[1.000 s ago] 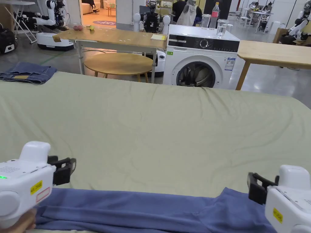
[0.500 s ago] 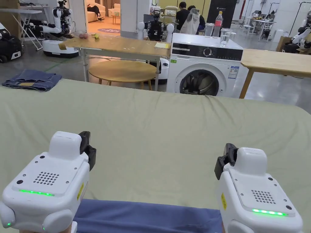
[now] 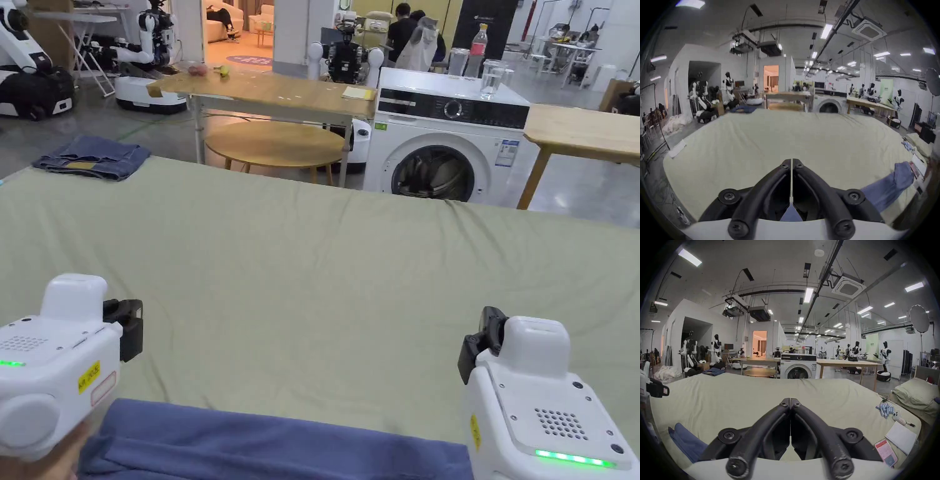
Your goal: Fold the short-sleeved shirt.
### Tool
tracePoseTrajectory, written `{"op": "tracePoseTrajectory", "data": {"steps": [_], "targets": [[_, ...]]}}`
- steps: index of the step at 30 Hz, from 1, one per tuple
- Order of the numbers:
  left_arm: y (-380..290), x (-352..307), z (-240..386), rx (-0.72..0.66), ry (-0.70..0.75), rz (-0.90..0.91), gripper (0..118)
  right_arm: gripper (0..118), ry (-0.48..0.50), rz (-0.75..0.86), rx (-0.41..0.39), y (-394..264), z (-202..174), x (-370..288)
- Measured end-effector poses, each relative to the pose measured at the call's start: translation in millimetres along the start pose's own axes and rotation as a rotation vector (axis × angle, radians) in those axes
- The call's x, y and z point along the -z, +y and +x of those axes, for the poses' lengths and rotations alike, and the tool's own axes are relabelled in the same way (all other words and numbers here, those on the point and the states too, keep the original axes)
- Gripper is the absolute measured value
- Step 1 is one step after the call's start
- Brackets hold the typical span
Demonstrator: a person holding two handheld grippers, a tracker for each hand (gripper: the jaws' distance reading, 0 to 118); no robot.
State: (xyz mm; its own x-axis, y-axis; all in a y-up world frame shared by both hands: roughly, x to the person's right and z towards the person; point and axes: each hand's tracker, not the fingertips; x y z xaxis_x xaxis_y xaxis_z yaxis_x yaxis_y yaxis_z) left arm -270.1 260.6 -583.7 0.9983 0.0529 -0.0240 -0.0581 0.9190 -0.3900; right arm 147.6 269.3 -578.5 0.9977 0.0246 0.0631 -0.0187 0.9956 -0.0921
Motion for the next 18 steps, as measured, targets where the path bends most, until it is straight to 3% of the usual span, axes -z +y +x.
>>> {"op": "tracePoseTrajectory", "data": {"steps": [3, 5, 10, 12, 18], "targets": [[-3.3, 7.4, -30.6, -0.022, -0.013, -0.132, 0, 0, 0.01, -0.019, 0.006, -1.2, -1.9, 2.5], [-6.2, 14.9, -53.1, -0.076, -0.098, -0.235, 0, 0, 0.012, -0.029, -0.002, -3.5, -4.3, 4.9], [-24.3, 35.2, -97.4, -0.248, -0.268, -0.492, 56, 0, 0.053, -0.062, -0.011, -8.9, -5.8, 9.2], [-35.2, 43.5, -108.7, -0.303, -0.316, -0.552, 67, 0, 0.062, -0.071, -0.021, -12.1, -7.0, 10.1], [-73.9, 76.7, -135.0, -0.502, -0.501, -0.711, 69, 0, 0.076, -0.1, -0.038, -19.9, -8.0, 10.4]]}}
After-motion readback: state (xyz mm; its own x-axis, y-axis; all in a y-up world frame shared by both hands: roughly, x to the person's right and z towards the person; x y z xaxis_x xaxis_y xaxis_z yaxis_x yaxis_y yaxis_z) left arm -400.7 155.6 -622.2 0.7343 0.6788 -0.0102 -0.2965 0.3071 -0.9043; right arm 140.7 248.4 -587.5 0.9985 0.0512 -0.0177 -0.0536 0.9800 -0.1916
